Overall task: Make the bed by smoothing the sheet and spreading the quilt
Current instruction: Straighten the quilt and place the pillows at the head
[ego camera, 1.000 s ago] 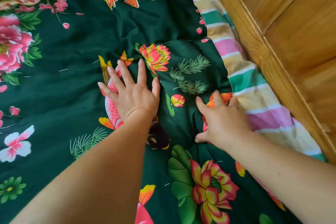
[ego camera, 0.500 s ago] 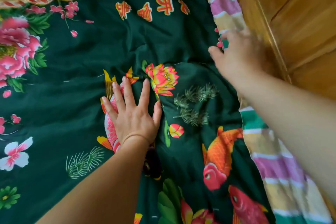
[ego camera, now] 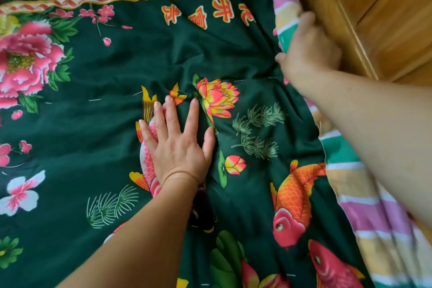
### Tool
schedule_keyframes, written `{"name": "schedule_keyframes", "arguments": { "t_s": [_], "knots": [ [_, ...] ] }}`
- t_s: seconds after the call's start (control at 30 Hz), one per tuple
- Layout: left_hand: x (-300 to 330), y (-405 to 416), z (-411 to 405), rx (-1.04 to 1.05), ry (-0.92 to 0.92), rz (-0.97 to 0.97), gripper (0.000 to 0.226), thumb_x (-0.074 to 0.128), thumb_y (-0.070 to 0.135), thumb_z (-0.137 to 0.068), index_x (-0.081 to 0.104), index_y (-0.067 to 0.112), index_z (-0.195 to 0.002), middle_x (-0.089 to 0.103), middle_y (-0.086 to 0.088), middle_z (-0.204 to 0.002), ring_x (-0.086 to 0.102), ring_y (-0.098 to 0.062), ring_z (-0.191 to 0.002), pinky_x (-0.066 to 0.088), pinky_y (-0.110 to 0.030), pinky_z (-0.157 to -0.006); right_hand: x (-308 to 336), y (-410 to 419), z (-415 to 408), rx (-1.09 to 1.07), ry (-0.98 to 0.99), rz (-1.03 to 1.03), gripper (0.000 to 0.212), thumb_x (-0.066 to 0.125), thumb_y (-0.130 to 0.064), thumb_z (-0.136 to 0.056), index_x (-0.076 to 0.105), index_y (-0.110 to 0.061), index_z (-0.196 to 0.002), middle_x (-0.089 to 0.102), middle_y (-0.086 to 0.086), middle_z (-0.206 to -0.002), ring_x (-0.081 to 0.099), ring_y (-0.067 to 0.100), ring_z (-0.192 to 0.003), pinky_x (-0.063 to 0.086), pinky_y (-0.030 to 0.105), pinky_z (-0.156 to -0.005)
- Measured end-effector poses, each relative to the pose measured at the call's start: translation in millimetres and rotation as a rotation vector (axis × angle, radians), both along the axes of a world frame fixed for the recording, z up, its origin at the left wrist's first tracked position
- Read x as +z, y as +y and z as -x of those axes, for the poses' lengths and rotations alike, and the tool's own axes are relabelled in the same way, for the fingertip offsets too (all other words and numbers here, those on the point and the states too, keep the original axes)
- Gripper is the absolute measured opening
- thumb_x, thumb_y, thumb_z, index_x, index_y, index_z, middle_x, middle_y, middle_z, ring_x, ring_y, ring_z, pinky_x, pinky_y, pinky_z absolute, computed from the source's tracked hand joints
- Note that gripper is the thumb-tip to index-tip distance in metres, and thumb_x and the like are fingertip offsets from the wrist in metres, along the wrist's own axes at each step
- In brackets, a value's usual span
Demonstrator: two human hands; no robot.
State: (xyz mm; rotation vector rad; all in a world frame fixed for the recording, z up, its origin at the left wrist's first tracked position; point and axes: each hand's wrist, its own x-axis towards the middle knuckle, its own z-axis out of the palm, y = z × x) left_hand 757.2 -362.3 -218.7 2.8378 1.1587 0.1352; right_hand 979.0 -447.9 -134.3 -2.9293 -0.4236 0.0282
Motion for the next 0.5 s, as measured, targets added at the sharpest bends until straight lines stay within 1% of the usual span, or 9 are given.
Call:
{"name": "schedule_keyframes", "arguments": {
  "t_s": [0.1,0.2,0.23,0.27,0.3,0.33,0.4,0.47,0.5],
  "knots": [
    [1,1,2,-0.025,-0.044,-0.006,0.066,0.02,0.057,-0.087,0.03,0.03,-0.146,0.023,-0.011,-0.156,0.018,-0.031,-0.145,-0.004,-0.051,-0.112,28,-12,-11,0.195,-0.291,0.124,0.05,0.052,-0.014,-0.096,0.029,-0.011,-0.14,0.045,0.021,-0.132,0.052,0.043,-0.114,0.04,0.045,-0.076],
    [0,2,3,-0.035,-0.051,-0.005,0.066,0.019,0.058,-0.087,0.029,0.031,-0.146,0.023,-0.01,-0.156,0.018,-0.03,-0.145,-0.004,-0.051,-0.112,31,-24,-19,0.308,-0.377,0.235,0.054,0.051,-0.009,-0.094,0.026,-0.014,-0.143,0.04,0.028,-0.129,0.051,0.046,-0.106,0.031,0.043,-0.067],
    [0,1,2,-0.035,-0.042,-0.001,0.067,0.019,0.06,-0.087,0.03,0.031,-0.146,0.024,-0.009,-0.156,0.018,-0.03,-0.145,-0.004,-0.052,-0.112,26,-23,-18,0.299,-0.356,0.283,0.058,0.049,-0.005,-0.094,0.024,-0.017,-0.144,0.036,0.029,-0.131,0.049,0.046,-0.107,0.033,0.044,-0.069],
    [0,2,2,-0.033,-0.034,-0.002,0.068,0.019,0.061,-0.086,0.032,0.031,-0.146,0.025,-0.009,-0.156,0.018,-0.03,-0.145,-0.004,-0.052,-0.112,16,-18,-16,0.274,-0.319,0.339,0.065,0.048,0.0,-0.091,0.021,-0.019,-0.146,0.032,0.029,-0.136,0.045,0.045,-0.112,0.035,0.046,-0.078],
    [0,2,1,-0.03,-0.024,-0.005,0.068,0.02,0.062,-0.086,0.033,0.031,-0.145,0.026,-0.01,-0.155,0.019,-0.03,-0.145,-0.004,-0.052,-0.112,8,-12,-9,0.231,-0.271,0.38,0.072,0.048,0.005,-0.087,0.017,-0.019,-0.148,0.026,0.027,-0.142,0.038,0.043,-0.121,0.034,0.048,-0.091],
    [-1,2,0,-0.03,-0.017,-0.008,0.068,0.022,0.063,-0.085,0.035,0.031,-0.144,0.027,-0.01,-0.155,0.02,-0.03,-0.145,-0.004,-0.053,-0.112,3,-6,2,0.184,-0.219,0.372,0.074,0.047,0.006,-0.085,0.018,-0.02,-0.148,0.02,0.025,-0.149,0.03,0.04,-0.131,0.026,0.05,-0.104],
    [-1,3,0,-0.031,-0.001,-0.007,0.068,0.023,0.063,-0.085,0.035,0.031,-0.144,0.027,-0.01,-0.155,0.02,-0.03,-0.145,-0.003,-0.053,-0.112,-13,2,36,0.181,-0.205,0.199,0.06,0.044,-0.006,-0.091,0.027,-0.02,-0.147,0.017,0.019,-0.155,0.02,0.035,-0.142,0.01,0.053,-0.114],
    [-2,3,1,-0.033,0.0,-0.014,0.068,0.024,0.062,-0.085,0.037,0.03,-0.143,0.029,-0.011,-0.154,0.022,-0.031,-0.144,-0.001,-0.054,-0.112,-37,-10,74,0.309,-0.19,0.069,0.052,0.04,-0.032,-0.094,0.035,-0.026,-0.145,0.024,0.012,-0.156,0.02,0.032,-0.144,0.007,0.055,-0.114],
    [-1,3,1,-0.035,-0.003,-0.021,0.068,0.025,0.062,-0.085,0.037,0.03,-0.143,0.029,-0.011,-0.154,0.022,-0.031,-0.144,0.0,-0.054,-0.112,-48,-25,86,0.382,-0.113,0.106,0.056,0.03,-0.045,-0.092,0.033,-0.031,-0.146,0.024,0.008,-0.157,0.018,0.029,-0.146,0.006,0.054,-0.115]
  ]
}}
